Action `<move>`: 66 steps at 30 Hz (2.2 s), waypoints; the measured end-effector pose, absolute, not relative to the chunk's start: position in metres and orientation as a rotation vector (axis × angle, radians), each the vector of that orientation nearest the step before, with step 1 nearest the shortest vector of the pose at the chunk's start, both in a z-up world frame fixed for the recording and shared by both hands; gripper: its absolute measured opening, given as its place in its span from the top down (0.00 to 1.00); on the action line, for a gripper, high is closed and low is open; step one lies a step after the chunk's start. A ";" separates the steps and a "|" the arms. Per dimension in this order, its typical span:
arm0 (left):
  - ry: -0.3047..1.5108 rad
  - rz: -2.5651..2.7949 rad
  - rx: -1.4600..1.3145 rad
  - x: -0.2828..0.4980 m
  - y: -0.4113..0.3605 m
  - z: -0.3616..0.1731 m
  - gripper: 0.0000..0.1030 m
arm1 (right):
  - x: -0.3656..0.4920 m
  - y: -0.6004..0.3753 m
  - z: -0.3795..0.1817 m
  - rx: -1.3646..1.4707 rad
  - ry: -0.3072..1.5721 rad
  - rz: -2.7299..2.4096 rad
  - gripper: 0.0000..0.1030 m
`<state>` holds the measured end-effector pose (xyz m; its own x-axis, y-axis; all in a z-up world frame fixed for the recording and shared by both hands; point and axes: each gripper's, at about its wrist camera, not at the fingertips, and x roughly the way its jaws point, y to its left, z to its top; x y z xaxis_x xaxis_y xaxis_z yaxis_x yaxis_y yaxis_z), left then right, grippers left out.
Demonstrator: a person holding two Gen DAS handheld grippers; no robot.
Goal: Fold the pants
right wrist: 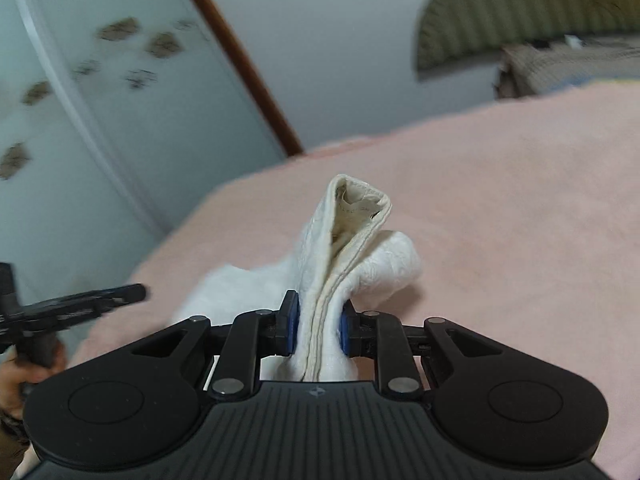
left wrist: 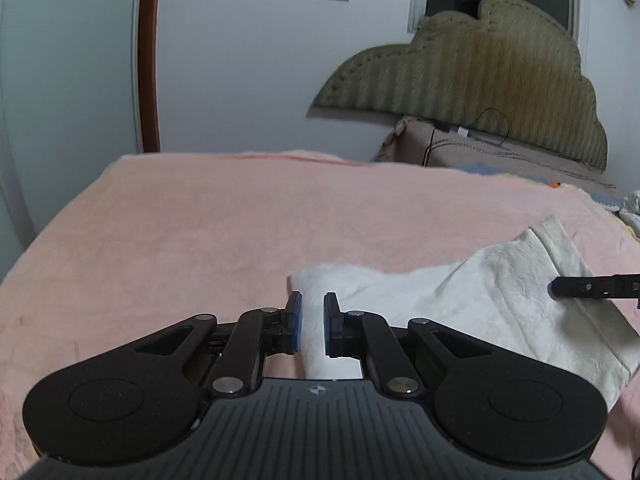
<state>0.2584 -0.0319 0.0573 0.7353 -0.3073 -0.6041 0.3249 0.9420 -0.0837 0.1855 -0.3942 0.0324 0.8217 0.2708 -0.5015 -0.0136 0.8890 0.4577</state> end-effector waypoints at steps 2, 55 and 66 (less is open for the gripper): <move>0.696 -0.361 0.032 0.254 -0.028 0.052 0.72 | 0.182 -0.401 0.021 0.457 0.634 0.121 0.75; 0.780 -0.166 0.113 0.087 -0.048 0.035 0.05 | 0.000 -0.253 0.048 0.270 0.742 -0.062 0.07; 0.816 -0.182 0.135 0.060 -0.055 0.035 0.05 | -0.036 -0.224 0.077 0.385 0.712 0.105 0.00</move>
<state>0.0604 -0.0550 0.0353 0.6707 -0.1090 -0.7337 0.2130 0.9758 0.0497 -0.0364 -0.2236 0.0769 0.7553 0.2233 -0.6162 0.0359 0.9246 0.3792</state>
